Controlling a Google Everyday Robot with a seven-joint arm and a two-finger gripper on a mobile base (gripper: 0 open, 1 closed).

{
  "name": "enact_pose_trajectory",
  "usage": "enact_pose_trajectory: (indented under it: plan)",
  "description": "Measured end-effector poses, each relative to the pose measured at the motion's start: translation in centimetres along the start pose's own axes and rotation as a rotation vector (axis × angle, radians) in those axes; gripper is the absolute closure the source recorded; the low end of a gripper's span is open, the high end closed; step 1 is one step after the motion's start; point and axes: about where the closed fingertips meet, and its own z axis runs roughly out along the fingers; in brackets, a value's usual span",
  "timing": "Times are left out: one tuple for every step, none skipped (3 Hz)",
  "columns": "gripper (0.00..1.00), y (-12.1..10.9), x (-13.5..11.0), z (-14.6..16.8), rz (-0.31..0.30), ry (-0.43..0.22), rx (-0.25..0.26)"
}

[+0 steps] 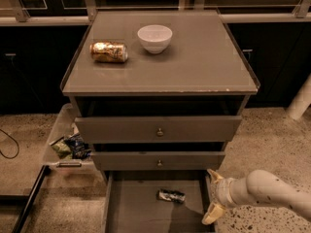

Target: Pick redbull can from bottom drawer and place on counter

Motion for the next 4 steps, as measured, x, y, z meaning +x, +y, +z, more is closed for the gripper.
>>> enact_pose_trajectory:
  plan:
    - [0.00, -0.4, 1.7, 4.9, 0.019, -0.016, 0.054]
    - [0.00, -1.2, 3.3, 9.4, 0.002, -0.026, 0.102]
    - [0.00, -2.1, 5.4, 14.1, 0.026, -0.025, 0.081]
    - [0.00, -2.7, 5.4, 14.2, 0.031, -0.028, 0.093]
